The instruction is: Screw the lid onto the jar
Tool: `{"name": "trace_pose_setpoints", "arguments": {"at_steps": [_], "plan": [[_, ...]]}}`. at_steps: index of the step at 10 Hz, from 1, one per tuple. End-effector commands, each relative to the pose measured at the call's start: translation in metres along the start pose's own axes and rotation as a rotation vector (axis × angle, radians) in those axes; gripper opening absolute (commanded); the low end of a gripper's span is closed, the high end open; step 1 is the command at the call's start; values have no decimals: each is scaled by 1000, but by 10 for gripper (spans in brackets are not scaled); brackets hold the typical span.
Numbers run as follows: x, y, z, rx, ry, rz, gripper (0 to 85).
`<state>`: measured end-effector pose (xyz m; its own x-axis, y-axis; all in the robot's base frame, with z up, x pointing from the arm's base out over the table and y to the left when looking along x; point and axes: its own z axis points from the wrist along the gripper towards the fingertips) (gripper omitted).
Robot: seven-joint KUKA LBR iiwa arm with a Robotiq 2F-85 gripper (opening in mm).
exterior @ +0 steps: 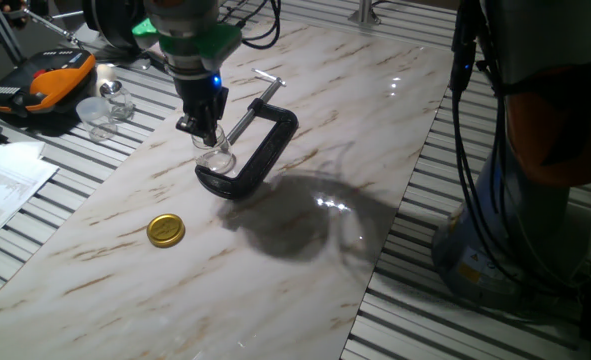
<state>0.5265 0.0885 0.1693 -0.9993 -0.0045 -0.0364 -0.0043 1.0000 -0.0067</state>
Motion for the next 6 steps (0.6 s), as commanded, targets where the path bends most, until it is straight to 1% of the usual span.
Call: {"name": "trace_pose_setpoints", "arguments": {"at_steps": [1, 2, 3, 4, 5, 6], "plan": [[1, 2, 3, 24, -5, 1, 0], [4, 4, 10, 37, -18, 15, 0], [7, 7, 17, 44, -30, 26, 0], [10, 10, 24, 38, -30, 35, 0], [13, 12, 30, 35, -24, 40, 0], [15, 14, 29, 71, -11, 38, 0]]}}
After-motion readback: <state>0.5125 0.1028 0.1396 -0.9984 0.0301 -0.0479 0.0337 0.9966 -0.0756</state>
